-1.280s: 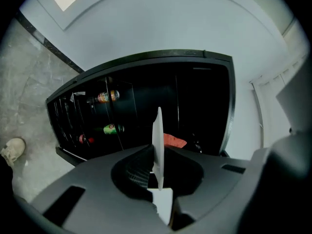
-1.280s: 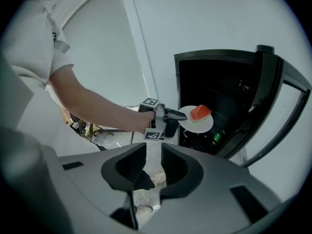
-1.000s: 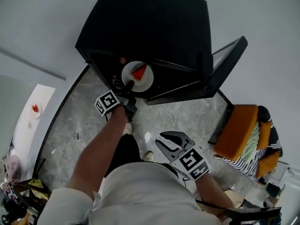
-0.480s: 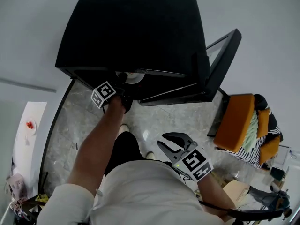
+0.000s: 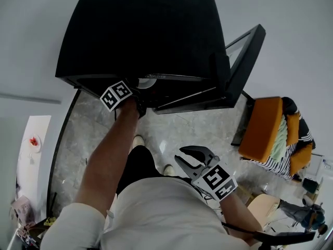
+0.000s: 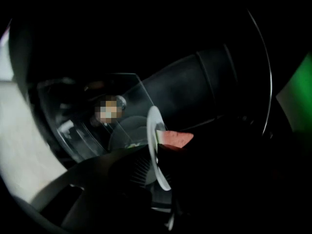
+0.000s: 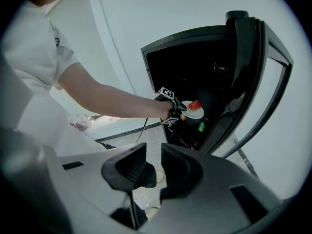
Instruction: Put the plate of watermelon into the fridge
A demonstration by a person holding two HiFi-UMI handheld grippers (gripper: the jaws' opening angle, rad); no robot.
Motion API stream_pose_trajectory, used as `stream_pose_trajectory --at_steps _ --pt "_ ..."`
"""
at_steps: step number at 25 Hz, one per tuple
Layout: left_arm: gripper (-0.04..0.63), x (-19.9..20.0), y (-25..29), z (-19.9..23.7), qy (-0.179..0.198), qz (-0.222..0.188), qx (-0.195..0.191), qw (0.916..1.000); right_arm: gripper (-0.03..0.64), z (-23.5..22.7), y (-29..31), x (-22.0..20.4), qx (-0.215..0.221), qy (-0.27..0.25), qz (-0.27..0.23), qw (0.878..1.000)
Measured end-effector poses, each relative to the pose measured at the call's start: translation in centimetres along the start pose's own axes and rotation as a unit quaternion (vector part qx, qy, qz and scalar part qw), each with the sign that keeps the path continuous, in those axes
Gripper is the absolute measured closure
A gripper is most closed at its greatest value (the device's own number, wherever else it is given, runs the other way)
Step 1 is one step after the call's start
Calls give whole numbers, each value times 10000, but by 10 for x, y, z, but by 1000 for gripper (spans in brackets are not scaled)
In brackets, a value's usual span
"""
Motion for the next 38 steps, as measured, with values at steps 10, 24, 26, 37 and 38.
stream_pose_trajectory --at_steps 10,24,26,37,38 --pt "454 9 13 -17 2007 400 1874 9607 511 5 -3 -15 30 110 89 9999" --pt "376 4 1 -23 2875 141 2689 9191 511 3 -20 -38 -64 279 -44 9996" --pt "376 1 -7 -25 2917 146 2673 9183 511 4 -23 -42 -34 255 -94 9996" --pt "380 -63 -83 -60 3172 280 2408 9169 511 30 -62 -88 188 -126 -481 9986" --pt "394 -74 -94 -64 3200 274 2381 9166 512 33 -67 -96 198 -172 -513 9983"
Point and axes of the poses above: the fingertips, and each gripper's own axes: y forward along the fingers, z to its left, x out of its top, the point moved 9 cm from there along -y, backward along the fingers, and after that the axes turned 10 degrees about z, right-handed, at the moved point
